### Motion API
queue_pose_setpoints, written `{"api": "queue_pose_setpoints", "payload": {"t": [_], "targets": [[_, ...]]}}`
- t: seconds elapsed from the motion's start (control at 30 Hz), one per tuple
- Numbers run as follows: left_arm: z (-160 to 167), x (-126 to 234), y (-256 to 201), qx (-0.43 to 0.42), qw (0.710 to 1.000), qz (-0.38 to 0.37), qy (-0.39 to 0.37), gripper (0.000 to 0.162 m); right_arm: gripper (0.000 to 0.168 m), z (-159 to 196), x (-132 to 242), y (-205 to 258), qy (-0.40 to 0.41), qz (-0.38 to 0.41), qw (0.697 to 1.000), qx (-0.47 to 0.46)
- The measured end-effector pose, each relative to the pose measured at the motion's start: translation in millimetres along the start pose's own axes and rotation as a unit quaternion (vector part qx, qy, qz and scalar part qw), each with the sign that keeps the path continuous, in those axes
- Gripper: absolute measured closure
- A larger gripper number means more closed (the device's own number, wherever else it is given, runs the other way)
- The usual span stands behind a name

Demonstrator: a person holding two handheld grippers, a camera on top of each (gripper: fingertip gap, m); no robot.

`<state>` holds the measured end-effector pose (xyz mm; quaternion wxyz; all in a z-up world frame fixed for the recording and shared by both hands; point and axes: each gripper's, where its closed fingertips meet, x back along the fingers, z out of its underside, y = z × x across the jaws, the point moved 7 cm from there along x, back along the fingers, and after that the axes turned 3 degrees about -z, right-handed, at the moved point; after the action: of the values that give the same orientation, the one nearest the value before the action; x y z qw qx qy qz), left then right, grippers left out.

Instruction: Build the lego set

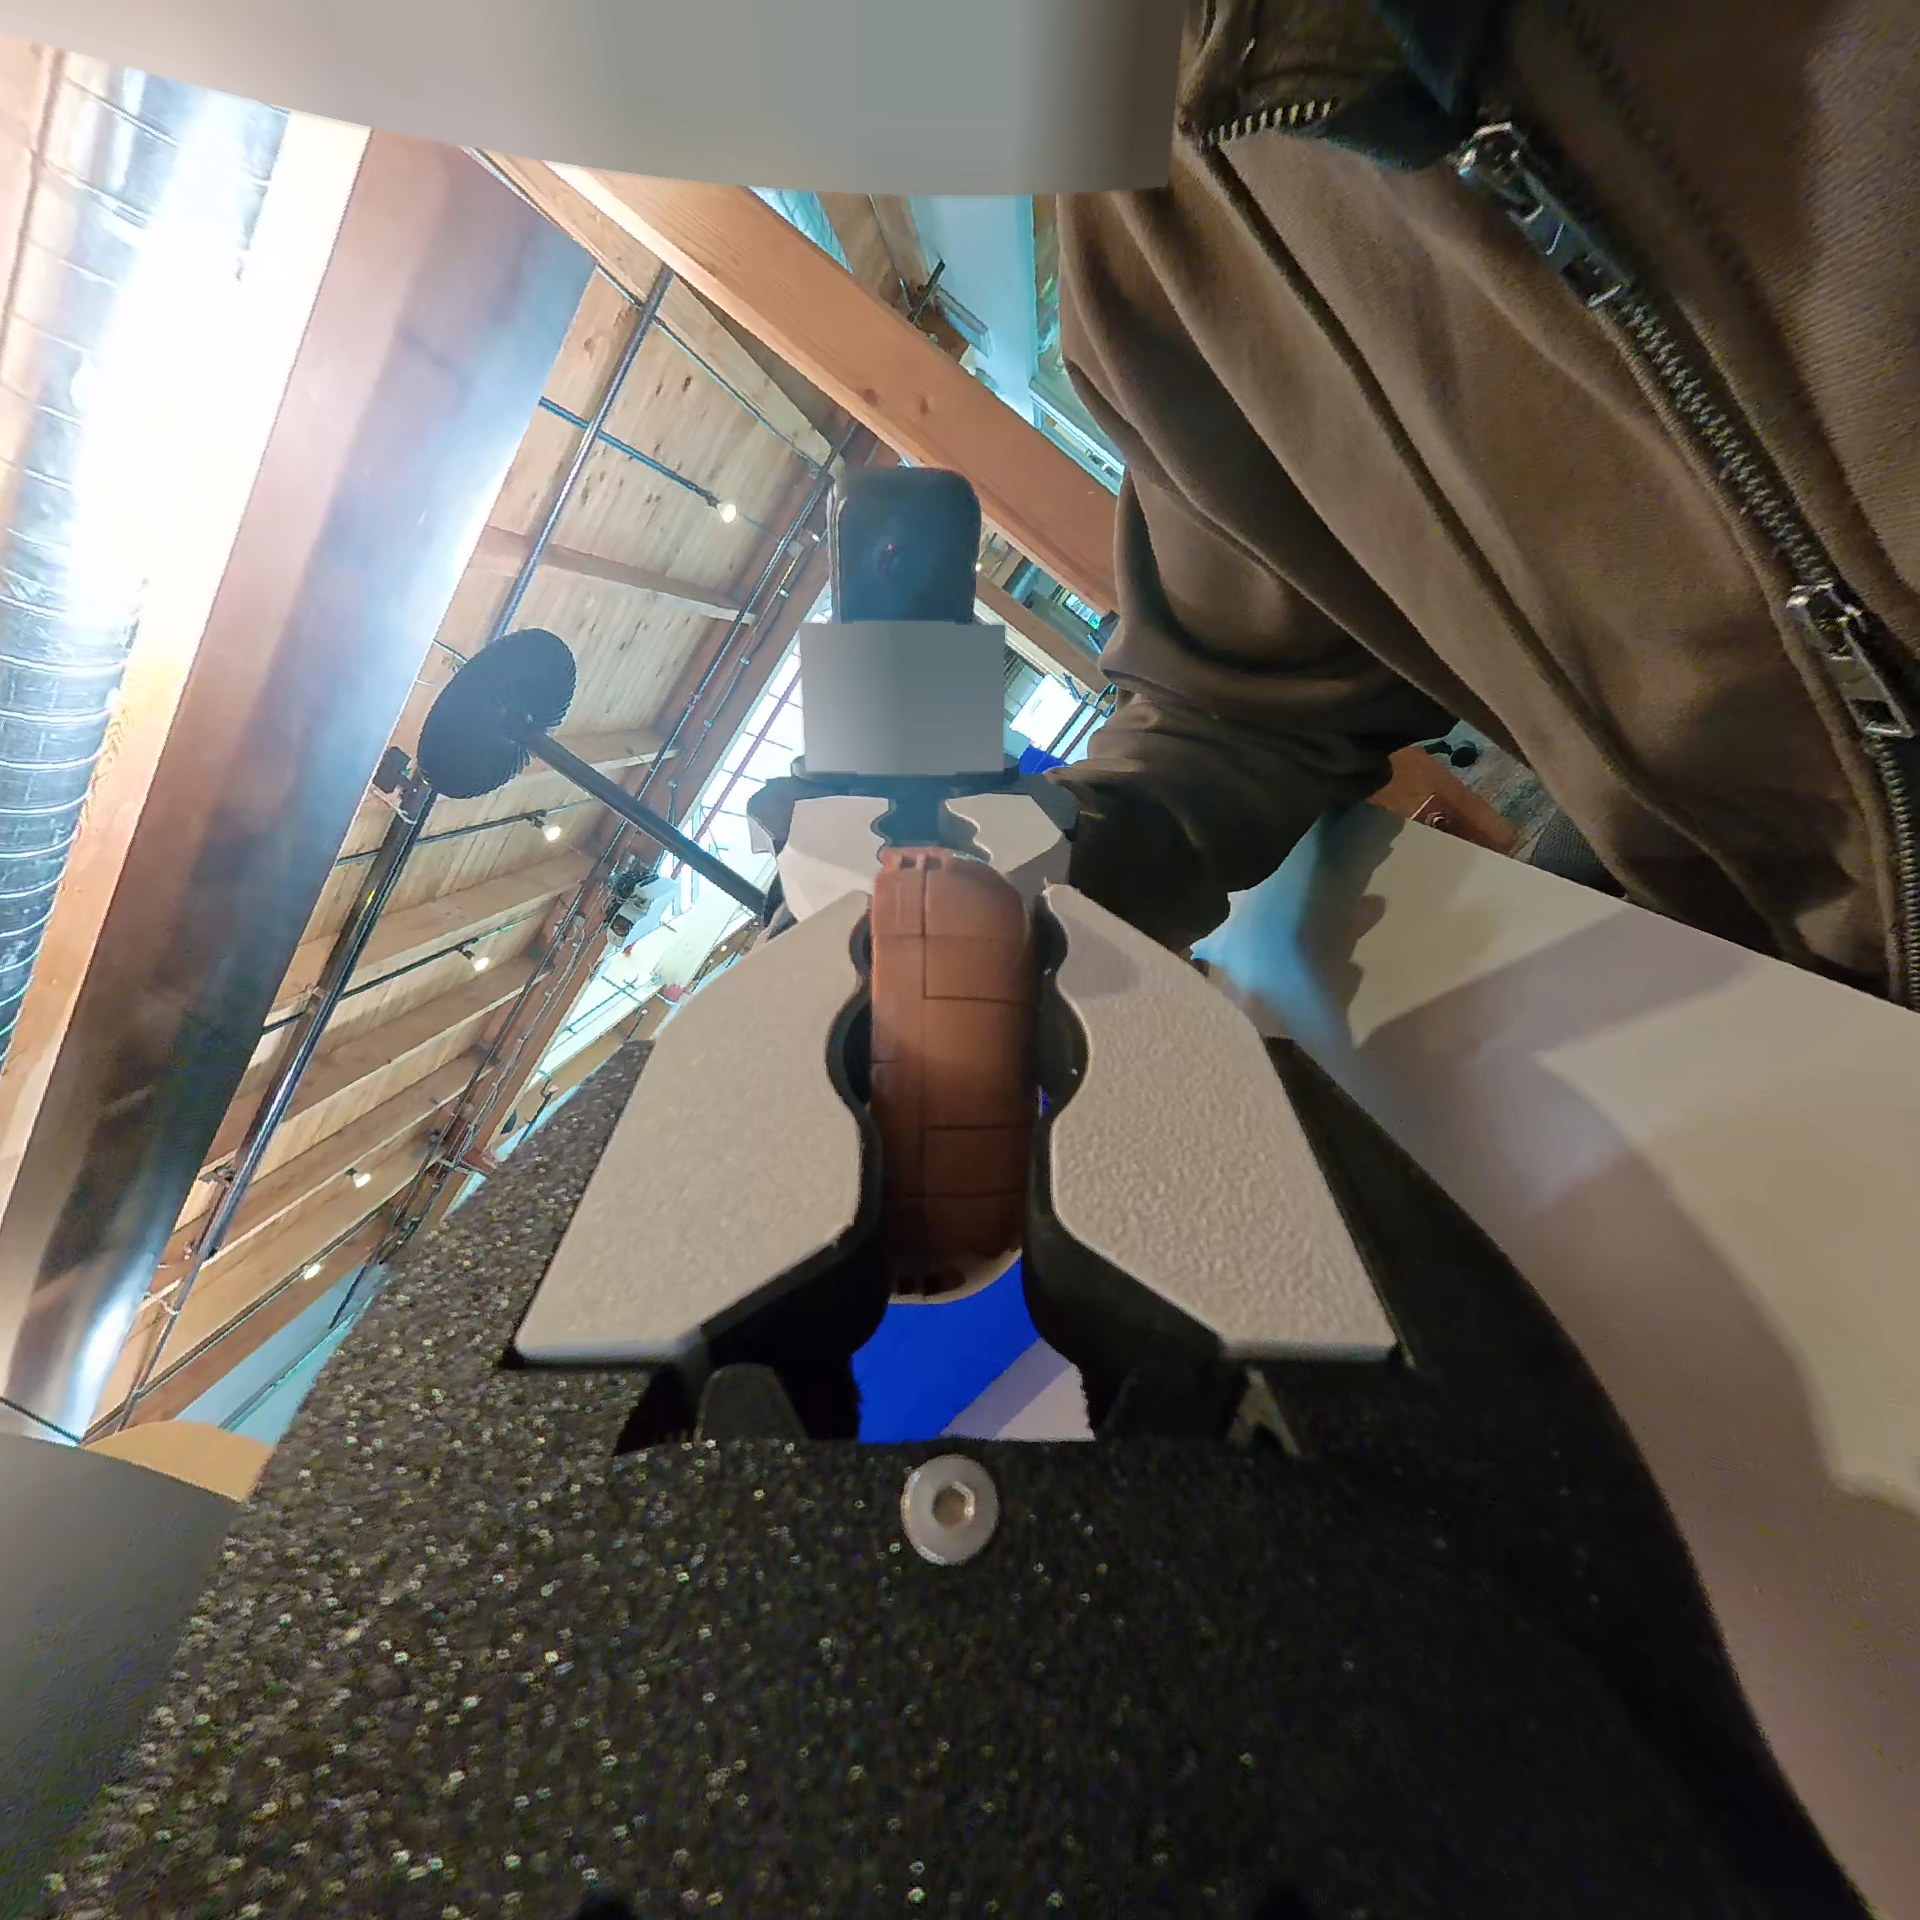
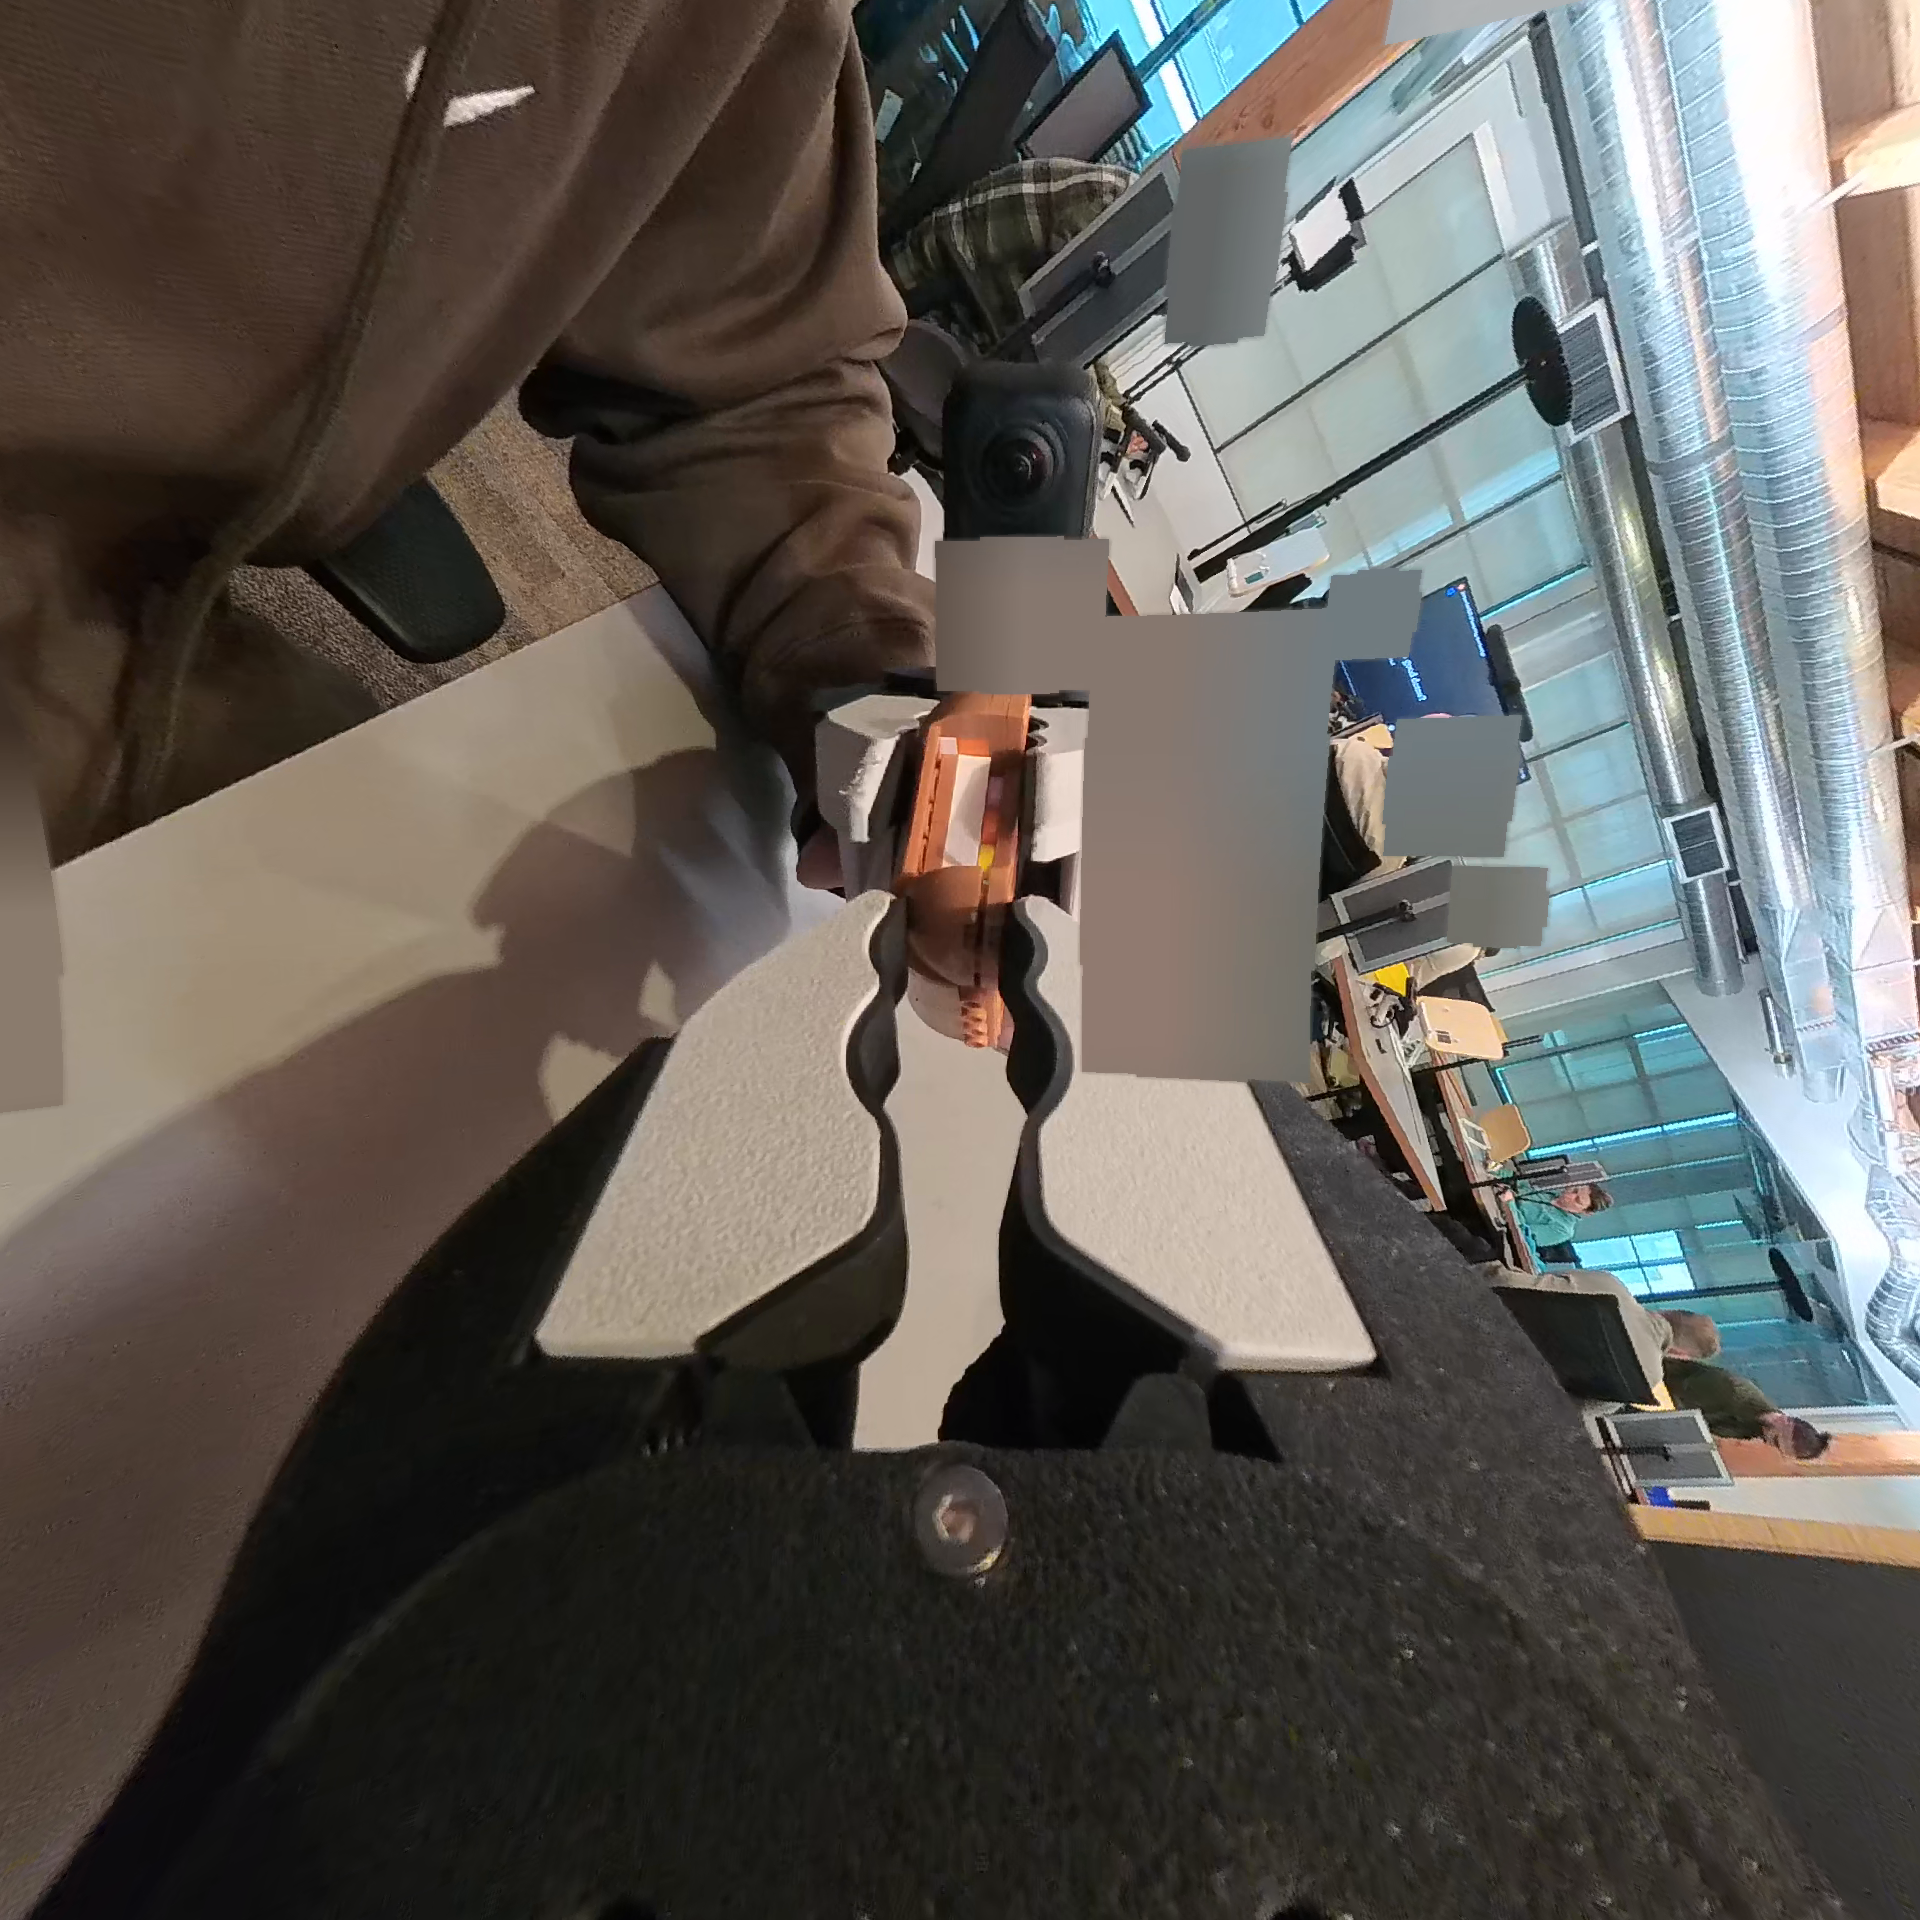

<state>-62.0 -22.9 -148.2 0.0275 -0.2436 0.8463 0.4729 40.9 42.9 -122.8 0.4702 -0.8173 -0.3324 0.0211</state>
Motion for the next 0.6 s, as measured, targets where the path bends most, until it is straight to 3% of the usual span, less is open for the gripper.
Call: {"api": "queue_pose_setpoints", "payload": {"t": [0.6], "targets": [[1.3, 0.0, 0.5, 0.018, 1.000, 0.000, -0.004, 0.135, 0.152, 0.0, -0.1, 0.7, 0.005, 0.003, 1.000, -0.020]]}}
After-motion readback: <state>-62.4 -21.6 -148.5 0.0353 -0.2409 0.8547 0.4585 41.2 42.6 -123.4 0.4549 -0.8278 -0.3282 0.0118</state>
